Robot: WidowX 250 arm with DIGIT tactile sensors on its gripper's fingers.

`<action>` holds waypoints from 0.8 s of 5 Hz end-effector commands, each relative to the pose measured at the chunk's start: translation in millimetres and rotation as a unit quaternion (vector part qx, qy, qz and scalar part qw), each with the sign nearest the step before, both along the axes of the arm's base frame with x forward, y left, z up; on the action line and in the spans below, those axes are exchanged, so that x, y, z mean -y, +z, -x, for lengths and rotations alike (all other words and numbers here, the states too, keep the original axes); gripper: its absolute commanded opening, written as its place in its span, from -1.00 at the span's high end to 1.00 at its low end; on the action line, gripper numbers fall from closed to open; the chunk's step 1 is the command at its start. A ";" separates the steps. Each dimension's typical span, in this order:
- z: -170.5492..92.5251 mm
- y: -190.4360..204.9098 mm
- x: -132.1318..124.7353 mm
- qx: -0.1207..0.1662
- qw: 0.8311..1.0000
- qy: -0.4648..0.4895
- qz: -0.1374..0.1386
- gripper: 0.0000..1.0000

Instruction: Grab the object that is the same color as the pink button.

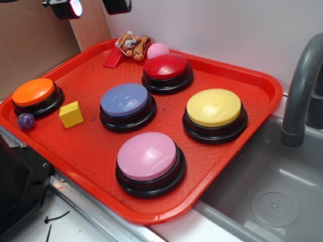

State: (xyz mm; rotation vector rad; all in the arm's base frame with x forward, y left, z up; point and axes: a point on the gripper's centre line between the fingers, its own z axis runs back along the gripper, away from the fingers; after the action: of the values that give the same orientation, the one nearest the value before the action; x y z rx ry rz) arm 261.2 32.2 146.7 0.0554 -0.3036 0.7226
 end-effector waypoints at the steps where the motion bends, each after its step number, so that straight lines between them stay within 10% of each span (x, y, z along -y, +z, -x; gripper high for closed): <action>1: -51.0 -24.6 -17.9 0.055 0.998 -0.001 -0.032 -1.00; 4: -77.6 -63.8 -38.2 0.034 0.998 -0.022 -0.042 -1.00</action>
State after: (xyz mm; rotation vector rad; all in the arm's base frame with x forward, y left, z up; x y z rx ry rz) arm 331.0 55.9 59.9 0.1139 -0.3344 0.6475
